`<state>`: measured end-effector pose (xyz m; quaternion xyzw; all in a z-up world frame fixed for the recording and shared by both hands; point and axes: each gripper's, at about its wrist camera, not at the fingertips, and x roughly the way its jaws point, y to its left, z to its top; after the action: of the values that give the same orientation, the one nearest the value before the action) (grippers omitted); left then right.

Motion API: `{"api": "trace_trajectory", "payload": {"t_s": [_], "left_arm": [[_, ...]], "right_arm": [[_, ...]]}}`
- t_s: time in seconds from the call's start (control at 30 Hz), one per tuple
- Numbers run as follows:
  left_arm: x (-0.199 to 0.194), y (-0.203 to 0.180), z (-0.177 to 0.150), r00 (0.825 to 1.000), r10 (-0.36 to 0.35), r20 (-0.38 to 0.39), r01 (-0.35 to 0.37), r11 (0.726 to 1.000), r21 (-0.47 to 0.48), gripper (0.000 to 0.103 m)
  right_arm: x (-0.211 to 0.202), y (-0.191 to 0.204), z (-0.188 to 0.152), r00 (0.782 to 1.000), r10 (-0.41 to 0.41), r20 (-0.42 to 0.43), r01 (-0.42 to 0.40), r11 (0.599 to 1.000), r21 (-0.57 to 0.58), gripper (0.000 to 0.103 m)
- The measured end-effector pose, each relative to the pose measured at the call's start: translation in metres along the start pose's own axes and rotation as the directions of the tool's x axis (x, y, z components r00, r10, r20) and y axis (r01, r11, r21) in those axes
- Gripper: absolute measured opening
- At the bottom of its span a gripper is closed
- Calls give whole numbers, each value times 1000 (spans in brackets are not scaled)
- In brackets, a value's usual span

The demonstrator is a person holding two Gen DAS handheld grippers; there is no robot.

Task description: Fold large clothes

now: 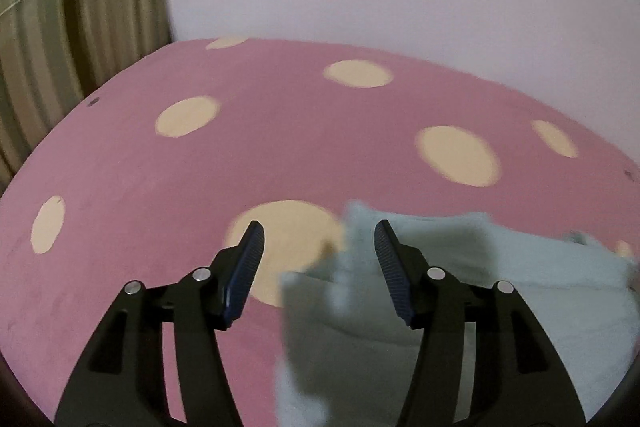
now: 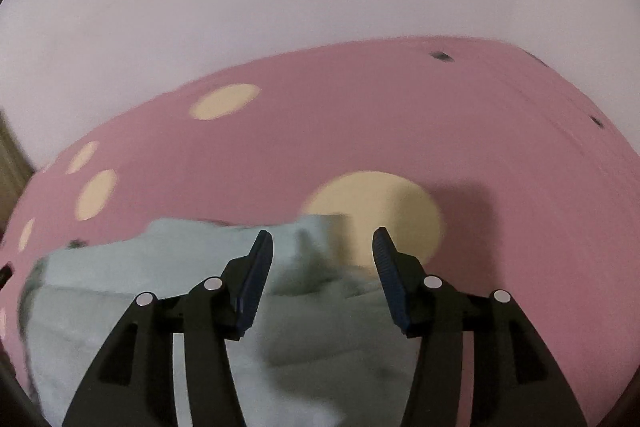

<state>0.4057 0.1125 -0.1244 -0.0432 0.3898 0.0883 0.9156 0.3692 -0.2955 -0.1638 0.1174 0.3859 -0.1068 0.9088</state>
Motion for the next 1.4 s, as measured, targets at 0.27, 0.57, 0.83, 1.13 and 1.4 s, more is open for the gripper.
{"api": "trace_trajectory", "payload": {"t_s": [0.27,0.57,0.83,1.13,1.4], "left_arm": [[4,-96,-32,988,-137,-73,144,984,107,57],[54,-96,-54,986,-113,-121,125,987,98,62],[65,-97,-67,991,-99,-86,109,987,118,63],[62,-101,-62,992,-73,-104,88,985,147,63],[8,-58,-56,989,-110,-102,119,989,91,77]], "right_arm": [[7,94,-23,987,139,-85,-149,981,-126,51],[49,118,-47,990,57,-131,-82,976,-199,52],[57,121,-57,996,28,-84,-46,975,-218,52],[55,127,-52,996,3,-86,-23,972,-234,52],[3,101,-40,989,113,-96,-126,982,-140,69]]}}
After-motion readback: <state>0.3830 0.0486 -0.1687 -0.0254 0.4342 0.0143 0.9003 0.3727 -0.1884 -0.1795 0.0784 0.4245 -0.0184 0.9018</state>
